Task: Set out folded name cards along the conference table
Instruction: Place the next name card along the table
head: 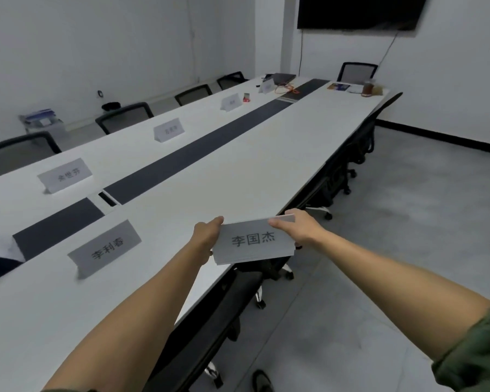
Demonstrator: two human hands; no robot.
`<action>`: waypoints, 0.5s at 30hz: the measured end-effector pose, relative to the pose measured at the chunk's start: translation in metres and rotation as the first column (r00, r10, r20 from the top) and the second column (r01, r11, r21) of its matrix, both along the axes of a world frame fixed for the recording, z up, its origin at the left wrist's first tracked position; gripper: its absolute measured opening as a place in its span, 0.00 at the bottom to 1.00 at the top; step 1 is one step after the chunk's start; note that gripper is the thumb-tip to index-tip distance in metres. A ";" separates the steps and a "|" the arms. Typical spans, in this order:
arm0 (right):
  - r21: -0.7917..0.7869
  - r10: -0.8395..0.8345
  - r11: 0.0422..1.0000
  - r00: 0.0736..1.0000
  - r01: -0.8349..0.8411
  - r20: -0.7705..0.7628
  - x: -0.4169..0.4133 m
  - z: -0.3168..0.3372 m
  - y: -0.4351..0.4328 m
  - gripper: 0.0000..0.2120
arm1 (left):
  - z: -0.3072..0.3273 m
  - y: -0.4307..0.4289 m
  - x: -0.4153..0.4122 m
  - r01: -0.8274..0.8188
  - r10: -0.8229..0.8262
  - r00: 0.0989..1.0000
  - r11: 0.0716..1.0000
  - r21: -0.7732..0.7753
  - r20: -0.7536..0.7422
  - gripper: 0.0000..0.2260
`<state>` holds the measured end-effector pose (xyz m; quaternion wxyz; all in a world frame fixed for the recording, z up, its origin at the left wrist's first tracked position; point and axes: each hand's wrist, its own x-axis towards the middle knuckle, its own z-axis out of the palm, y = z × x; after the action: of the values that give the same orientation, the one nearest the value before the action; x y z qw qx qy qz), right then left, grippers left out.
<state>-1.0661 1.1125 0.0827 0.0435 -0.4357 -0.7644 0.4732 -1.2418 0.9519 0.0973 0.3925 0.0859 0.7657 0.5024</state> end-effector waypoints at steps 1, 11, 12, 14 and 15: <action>0.002 0.013 1.000 1.000 -0.013 0.009 -0.007 -0.004 0.011 0.41 | -0.006 0.009 -0.007 -0.009 0.009 1.000 1.000 -0.006 0.000 0.21; -0.019 0.194 0.981 0.979 -0.193 0.069 -0.123 -0.043 0.102 0.43 | -0.056 0.074 -0.088 -0.184 0.192 0.978 0.978 -0.098 0.078 0.16; -0.032 0.230 0.973 0.971 -0.228 0.068 -0.137 -0.049 0.107 0.42 | -0.061 0.074 -0.094 -0.222 0.232 0.968 0.969 -0.106 0.099 0.15; -0.042 0.299 0.954 0.952 -0.296 0.073 -0.159 -0.058 0.115 0.43 | -0.071 0.076 -0.102 -0.289 0.303 0.946 0.950 -0.120 0.120 0.14; -0.044 0.325 0.945 0.942 -0.323 0.081 -0.168 -0.063 0.119 0.43 | -0.075 0.077 -0.104 -0.317 0.333 0.935 0.940 -0.129 0.126 0.13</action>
<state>-1.2342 1.2312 0.0197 -0.0746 -0.3248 -0.8197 0.4658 -1.3461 1.0284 0.0227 0.3631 -0.1001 0.7642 0.5235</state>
